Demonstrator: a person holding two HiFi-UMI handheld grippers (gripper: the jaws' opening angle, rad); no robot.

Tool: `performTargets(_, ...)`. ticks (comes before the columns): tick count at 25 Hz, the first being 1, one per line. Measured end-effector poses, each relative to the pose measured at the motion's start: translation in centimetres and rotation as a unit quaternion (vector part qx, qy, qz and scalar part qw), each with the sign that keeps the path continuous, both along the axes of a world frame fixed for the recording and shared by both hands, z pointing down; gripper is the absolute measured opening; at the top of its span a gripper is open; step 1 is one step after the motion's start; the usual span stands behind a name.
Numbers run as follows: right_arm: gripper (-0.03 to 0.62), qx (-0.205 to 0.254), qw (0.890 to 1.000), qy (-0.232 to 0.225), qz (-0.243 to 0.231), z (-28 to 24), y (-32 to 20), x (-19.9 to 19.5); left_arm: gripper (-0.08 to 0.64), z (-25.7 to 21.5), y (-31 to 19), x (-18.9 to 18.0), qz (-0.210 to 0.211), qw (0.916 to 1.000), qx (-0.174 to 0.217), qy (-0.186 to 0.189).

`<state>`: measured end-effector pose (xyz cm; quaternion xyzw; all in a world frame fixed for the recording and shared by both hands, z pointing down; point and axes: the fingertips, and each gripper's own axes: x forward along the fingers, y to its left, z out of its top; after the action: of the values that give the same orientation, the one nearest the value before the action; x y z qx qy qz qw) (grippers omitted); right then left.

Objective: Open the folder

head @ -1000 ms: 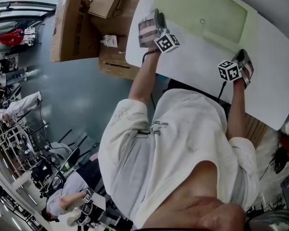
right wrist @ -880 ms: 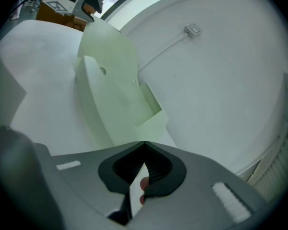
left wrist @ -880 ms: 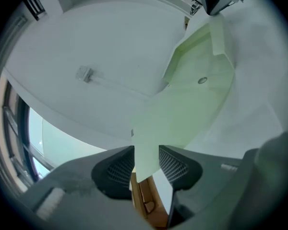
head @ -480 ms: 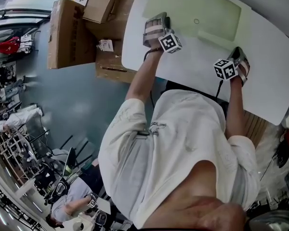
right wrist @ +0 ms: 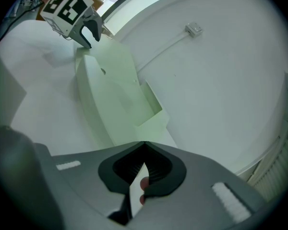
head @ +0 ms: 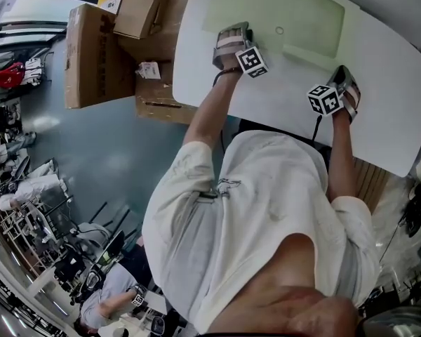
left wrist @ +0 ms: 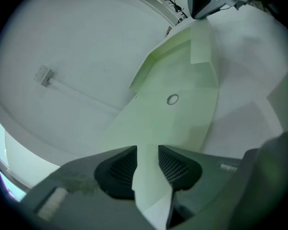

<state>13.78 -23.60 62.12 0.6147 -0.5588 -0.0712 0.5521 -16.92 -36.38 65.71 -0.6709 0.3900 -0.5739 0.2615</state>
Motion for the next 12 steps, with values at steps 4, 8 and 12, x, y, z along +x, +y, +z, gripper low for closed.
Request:
performTargets(4,-0.002,0.000,1.000,-0.003,0.000,0.0,-0.1,-0.1,0.127,1.1,0.2,0.6,0.008,0.9997,-0.024,-0.003)
performTargets(8,-0.002,0.001,1.000,-0.006,0.001,-0.1,0.0,0.0,0.095,2.9,0.9,0.8,0.012,0.9979,-0.064,-0.008)
performTargets(12,-0.002,0.001,1.000,-0.007,0.001,-0.3,-0.4,0.0,-0.003,3.8,1.2,0.8,0.021,0.9971,-0.072,-0.014)
